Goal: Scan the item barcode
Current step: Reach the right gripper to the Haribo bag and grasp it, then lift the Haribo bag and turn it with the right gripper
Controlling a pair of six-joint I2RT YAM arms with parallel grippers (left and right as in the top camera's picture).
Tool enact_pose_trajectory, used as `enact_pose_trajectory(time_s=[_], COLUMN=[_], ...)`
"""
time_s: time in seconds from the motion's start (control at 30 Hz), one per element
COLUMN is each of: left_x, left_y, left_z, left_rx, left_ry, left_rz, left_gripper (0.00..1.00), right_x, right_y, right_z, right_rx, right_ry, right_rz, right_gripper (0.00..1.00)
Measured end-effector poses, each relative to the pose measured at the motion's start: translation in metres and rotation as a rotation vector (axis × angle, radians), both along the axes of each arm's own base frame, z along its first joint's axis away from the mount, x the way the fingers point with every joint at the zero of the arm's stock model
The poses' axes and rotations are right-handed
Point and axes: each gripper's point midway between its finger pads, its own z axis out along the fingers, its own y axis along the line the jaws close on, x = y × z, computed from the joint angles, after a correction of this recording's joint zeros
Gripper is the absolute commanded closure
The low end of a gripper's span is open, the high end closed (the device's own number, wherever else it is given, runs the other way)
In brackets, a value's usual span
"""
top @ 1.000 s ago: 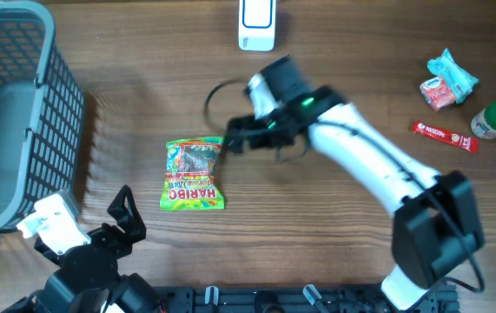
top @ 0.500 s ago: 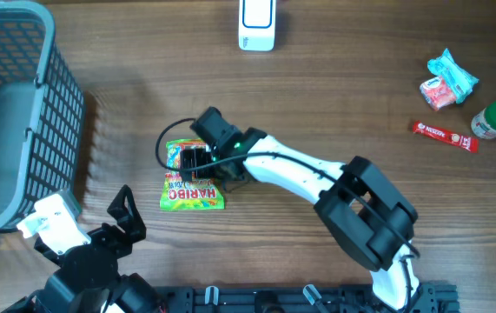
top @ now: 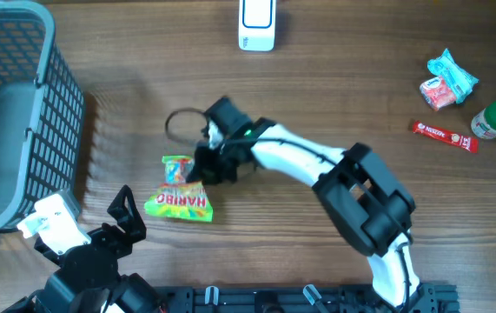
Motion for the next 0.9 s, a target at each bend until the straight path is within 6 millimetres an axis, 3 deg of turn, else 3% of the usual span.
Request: enact_pose_trajectory(time_s=[0.07,0.13,0.27,0.4,0.53,0.7,0.9], left_x=[0.000,0.000,0.000,0.000,0.000,0.000,0.000], left_y=[0.000,0.000,0.000,0.000,0.000,0.000,0.000], left_z=[0.000,0.000,0.000,0.000,0.000,0.000,0.000], left_rx=[0.000,-0.001,0.000,0.000,0.000,-0.001,0.000], left_ry=[0.000,0.000,0.000,0.000,0.000,0.000,0.000], left_rz=[0.000,0.000,0.000,0.000,0.000,0.000,0.000], left_gripper=[0.00,0.00,0.00,0.00,0.00,0.00,0.00], right_x=[0.007,0.021,0.048,0.056,0.056,0.067,0.070], right_y=[-0.006,-0.030,-0.064,-0.077,-0.077,-0.080,-0.084], right_z=[0.029,0.060,0.081,0.090,0.091,0.097,0.099], right_rx=[0.148,0.264,0.306,0.270,0.194,0.228,0.172], right_ry=[0.141,0.329,0.547,0.749,0.911,0.874,1.007], right_rz=[0.010,-0.008,-0.098,-0.160,-0.214,-0.211,-0.260], right_gripper=[0.96,0.96,0.96,0.96,0.96,0.96,0.96])
